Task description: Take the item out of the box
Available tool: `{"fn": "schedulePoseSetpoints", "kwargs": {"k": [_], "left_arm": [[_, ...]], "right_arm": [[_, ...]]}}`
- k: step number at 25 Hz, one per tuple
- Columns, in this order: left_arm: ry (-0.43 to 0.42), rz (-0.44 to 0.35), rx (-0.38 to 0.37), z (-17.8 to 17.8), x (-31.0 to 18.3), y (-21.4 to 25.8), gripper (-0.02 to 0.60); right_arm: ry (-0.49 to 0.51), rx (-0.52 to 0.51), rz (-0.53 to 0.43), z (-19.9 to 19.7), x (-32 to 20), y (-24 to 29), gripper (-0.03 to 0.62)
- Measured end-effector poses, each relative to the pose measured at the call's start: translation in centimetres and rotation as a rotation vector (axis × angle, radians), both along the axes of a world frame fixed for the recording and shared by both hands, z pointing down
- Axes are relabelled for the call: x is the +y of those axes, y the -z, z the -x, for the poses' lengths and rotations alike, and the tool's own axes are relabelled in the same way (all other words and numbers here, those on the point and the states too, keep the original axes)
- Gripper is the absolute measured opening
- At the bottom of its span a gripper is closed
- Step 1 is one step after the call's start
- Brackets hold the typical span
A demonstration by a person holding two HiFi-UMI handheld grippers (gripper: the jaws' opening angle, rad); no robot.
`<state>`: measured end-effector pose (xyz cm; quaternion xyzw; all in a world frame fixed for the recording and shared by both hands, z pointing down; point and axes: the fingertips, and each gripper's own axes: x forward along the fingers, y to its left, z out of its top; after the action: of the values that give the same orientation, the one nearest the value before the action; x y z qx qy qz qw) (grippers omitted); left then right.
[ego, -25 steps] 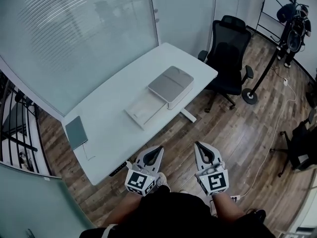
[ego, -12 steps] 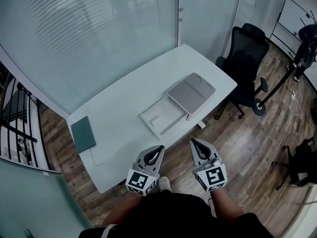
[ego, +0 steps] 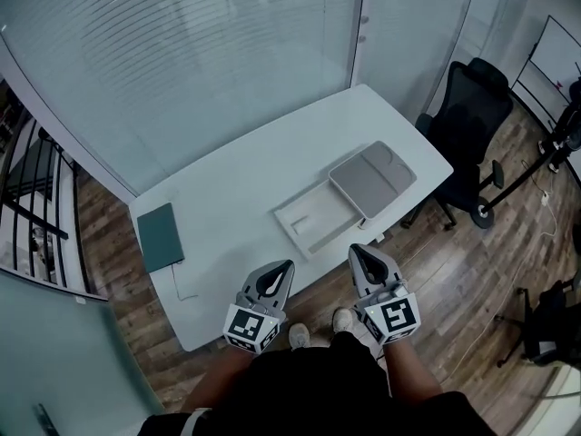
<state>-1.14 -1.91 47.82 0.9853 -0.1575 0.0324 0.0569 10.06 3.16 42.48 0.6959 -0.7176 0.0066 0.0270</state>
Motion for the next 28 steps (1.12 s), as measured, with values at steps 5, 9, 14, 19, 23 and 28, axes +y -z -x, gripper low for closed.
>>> {"fn": "schedulePoseSetpoints", "kwargs": {"k": [5,9,14,19,23,28], "left_arm": [[0.053,0.008,-0.015,0.3,-1.5,-0.4,0.011],[0.15,0.021,-0.002,0.9,-4.1,-0.2,0.011],[0.24,0.009,-0.014,1.5,-7.3,-0.1,0.011],[0.294,0.028,-0.023,0.8,-7.8,-0.8,0.011],[0.329,0.047,-0.026,0.7,-8.3,-1.4,0.011],[0.381,0.057,-0.042,0.8,-9.1,-1.9,0.011]], "right_arm": [[0.077,0.003,0.007,-0.5,-2.7,-0.5,0.006],[0.13,0.032,0.04,-1.6,-4.6,-1.6,0.006],[0.211,0.079,0.098,-2.6,-6.9,-3.3,0.006],[0.333,0.147,0.178,-2.9,-8.9,-5.3,0.006],[0.424,0.202,0.241,-2.8,-10.5,-7.5,0.008],[0.531,0.218,0.316,-2.7,-12.2,-9.8,0.116]]}}
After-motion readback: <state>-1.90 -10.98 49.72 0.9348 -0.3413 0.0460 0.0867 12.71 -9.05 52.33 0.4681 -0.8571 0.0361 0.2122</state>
